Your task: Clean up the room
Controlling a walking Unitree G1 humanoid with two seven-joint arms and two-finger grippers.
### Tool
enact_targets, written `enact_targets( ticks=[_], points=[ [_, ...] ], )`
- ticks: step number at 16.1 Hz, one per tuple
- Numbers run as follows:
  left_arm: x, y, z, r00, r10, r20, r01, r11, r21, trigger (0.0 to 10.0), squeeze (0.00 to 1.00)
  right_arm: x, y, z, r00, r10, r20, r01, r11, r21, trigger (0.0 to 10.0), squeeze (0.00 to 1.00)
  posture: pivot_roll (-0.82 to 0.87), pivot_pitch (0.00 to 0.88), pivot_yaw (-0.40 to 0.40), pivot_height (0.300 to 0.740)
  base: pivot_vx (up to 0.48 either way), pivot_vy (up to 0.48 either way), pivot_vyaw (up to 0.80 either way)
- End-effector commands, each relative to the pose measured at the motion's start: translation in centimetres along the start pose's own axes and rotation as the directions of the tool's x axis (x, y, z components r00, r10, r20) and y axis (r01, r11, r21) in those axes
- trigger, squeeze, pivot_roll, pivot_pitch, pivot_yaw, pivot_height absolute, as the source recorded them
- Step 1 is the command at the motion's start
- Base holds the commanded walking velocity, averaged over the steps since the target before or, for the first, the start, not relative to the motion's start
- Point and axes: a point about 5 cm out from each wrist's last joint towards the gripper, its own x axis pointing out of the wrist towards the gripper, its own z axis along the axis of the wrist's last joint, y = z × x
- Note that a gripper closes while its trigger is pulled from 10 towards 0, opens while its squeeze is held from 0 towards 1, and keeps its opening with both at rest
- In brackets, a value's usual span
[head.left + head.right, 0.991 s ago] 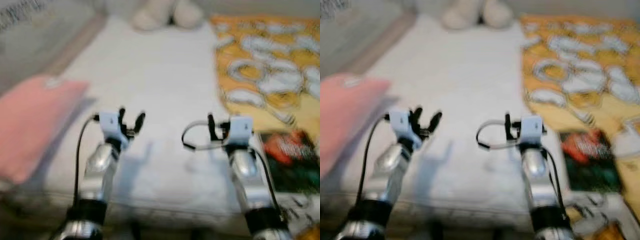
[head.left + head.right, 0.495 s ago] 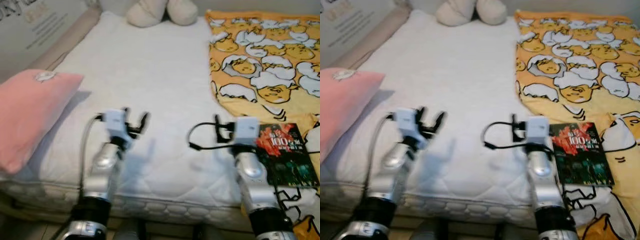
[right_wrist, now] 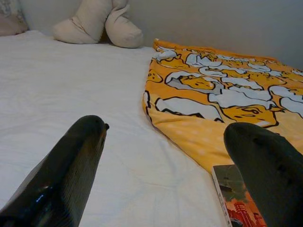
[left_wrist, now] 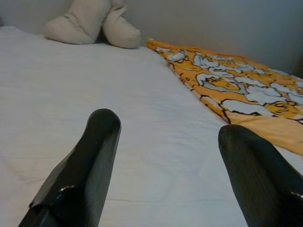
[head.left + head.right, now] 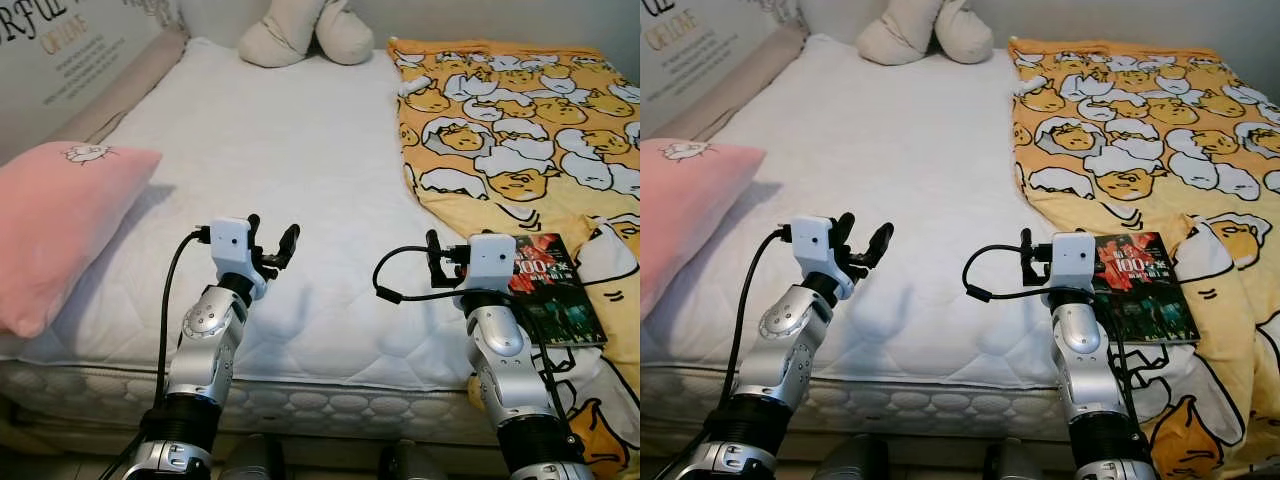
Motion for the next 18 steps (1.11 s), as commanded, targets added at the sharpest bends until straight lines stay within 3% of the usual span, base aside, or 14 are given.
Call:
enact_targets(
  ticks=[1,3,5,10,14,18],
  points=[
    [-0.1,-0.2,0.3,1.0,-0.025,0.016,0.025,1.0,0.006,10.0,0.0,0.1,0.0,-0.1,1.0,-0.001,-0.004,0.001,1.0,-0.003,10.0,0.0,0.03,0.0,0.025,0.683,0.0,0.0,0.0],
    [-0.3,-0.7,0.5,0.997,-0.061,0.037,0.061,0.998,-0.003,10.0,0.0,0.0,0.0,-0.1,1.0,-0.002,-0.004,0.002,1.0,-0.001,10.0,0.0,0.03,0.0,0.026,0.683,0.0,-0.234,0.0],
    [-0.4,-1.2,1.1,0.991,-0.101,0.091,0.108,0.991,-0.081,10.0,0.0,0.1,0.1,-0.3,1.0,0.011,-0.028,-0.012,1.0,-0.01,10.0,0.0,0.03,0.0,0.025,0.683,0.0,-0.394,-0.23],
    [-0.5,-1.3,1.1,0.992,-0.095,0.087,0.102,0.992,-0.079,10.0,0.0,0.1,0.0,-0.2,1.0,0.018,-0.019,-0.018,1.0,-0.02,10.0,0.0,0.03,0.0,0.017,0.683,0.29,-0.343,-0.66],
    [-0.6,-1.4,1.1,0.992,-0.1,0.08,0.106,0.991,-0.08,10.0,0.0,-0.1,0.2,-0.3,1.0,0.019,-0.016,-0.019,1.0,-0.013,10.0,0.0,0.03,0.0,0.025,0.683,0.263,-0.398,0.0],
    [-0.1,-0.4,0.8,0.999,-0.006,0.038,0.009,0.995,-0.097,10.0,0.0,-0.6,0.0,-0.1,1.0,0.017,-0.008,-0.017,1.0,-0.016,10.0,0.0,0.01,0.0,0.015,0.683,0.169,-0.081,0.0]
  ],
)
